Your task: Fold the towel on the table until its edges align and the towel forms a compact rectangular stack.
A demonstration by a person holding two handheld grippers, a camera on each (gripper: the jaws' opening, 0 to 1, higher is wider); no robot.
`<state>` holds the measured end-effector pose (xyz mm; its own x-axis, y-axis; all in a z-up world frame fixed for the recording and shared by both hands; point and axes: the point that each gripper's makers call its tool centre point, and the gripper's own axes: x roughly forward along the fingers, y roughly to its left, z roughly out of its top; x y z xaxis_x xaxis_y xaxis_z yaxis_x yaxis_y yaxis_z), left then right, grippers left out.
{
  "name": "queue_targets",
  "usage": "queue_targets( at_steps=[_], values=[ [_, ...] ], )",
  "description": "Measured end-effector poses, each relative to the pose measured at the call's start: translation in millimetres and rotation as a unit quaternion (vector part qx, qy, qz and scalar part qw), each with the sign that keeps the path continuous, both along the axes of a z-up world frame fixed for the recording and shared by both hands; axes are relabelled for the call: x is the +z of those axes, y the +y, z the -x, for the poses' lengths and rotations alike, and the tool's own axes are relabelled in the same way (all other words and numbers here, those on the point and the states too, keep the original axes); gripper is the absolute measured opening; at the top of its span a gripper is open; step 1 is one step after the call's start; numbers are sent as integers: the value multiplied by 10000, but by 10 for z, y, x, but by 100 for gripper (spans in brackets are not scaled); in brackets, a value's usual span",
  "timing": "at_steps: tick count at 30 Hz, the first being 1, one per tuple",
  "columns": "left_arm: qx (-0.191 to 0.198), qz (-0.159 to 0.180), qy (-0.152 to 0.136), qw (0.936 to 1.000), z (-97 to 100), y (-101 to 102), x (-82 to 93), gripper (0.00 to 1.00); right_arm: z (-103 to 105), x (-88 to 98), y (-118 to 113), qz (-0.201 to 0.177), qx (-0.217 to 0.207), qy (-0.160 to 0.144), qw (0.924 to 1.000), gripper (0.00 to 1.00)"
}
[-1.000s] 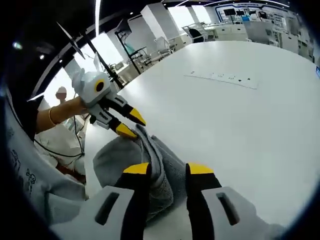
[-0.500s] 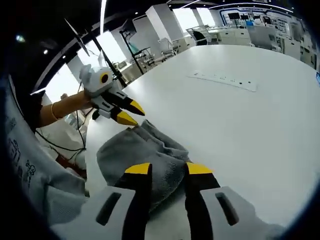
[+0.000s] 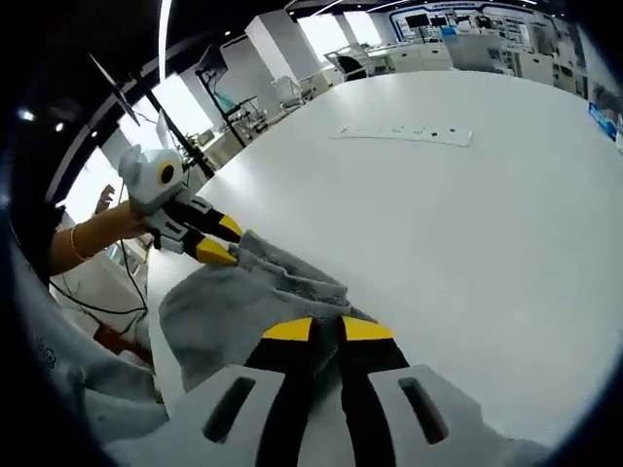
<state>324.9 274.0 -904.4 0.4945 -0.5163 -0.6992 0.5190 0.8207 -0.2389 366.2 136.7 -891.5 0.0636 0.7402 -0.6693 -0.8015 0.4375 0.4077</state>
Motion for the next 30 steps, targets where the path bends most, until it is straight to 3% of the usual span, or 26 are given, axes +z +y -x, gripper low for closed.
queue_targets(
  at_steps=[3,11,15,17,21,30],
  values=[
    [14,-227,144,9996,11,16,-94,19,14,-7,10,-21,-90,19,10000,7],
    [124,-446,82,9989,-3,38,-49,21,9,20,10,3,-121,-64,9999,7],
    [184,-423,-73,9989,22,62,90,20,11,99,7,-84,-13,-264,9996,8],
    [148,-319,-348,9988,-3,52,216,21,2,152,1,-108,24,-404,9991,10],
    [235,-151,-594,9978,21,62,442,23,44,316,9,-238,67,-517,9984,15],
    [387,6,-1106,9931,120,-2,829,38,200,637,-67,-432,248,-747,9960,24]
  ],
)
